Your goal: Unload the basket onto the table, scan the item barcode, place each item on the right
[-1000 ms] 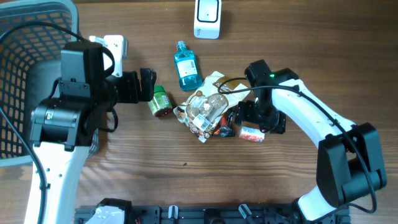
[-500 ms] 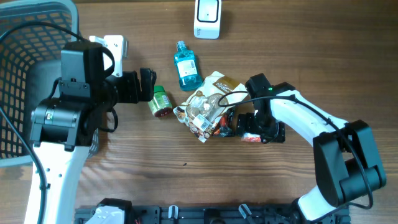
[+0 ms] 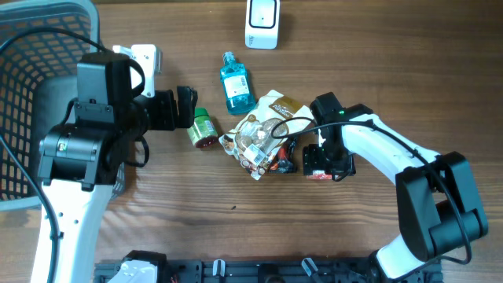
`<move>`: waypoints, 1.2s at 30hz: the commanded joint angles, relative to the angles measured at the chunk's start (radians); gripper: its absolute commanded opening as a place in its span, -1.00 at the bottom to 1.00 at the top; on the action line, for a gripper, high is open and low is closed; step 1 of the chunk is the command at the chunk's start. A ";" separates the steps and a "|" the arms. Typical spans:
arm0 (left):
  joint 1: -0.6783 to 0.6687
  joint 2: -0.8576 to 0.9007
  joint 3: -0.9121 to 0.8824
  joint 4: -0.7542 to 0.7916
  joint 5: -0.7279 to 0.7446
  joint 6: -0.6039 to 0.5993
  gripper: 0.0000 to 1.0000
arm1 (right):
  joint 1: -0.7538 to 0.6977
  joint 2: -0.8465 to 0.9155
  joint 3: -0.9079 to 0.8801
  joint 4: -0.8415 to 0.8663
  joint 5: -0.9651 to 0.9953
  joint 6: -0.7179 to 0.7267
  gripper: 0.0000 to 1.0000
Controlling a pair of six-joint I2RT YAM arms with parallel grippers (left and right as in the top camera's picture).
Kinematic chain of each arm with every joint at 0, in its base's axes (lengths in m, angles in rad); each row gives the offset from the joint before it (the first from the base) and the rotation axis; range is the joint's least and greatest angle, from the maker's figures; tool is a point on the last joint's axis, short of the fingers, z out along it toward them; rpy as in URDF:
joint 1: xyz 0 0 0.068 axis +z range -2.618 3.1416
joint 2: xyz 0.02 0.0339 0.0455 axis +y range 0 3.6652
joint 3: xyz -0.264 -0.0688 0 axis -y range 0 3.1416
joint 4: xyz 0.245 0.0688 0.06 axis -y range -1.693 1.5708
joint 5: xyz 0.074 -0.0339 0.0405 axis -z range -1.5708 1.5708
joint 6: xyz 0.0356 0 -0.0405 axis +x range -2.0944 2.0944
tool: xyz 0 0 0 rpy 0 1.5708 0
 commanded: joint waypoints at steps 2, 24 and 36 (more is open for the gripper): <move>0.006 0.000 -0.001 -0.005 -0.010 -0.002 1.00 | 0.003 0.015 -0.007 -0.005 -0.054 -0.006 0.50; 0.006 0.000 -0.001 -0.004 -0.009 -0.002 1.00 | 0.003 0.015 0.019 -0.308 -1.095 -0.192 0.44; 0.006 0.000 -0.001 -0.004 -0.009 -0.002 1.00 | 0.001 0.014 0.032 0.354 -1.518 0.243 0.59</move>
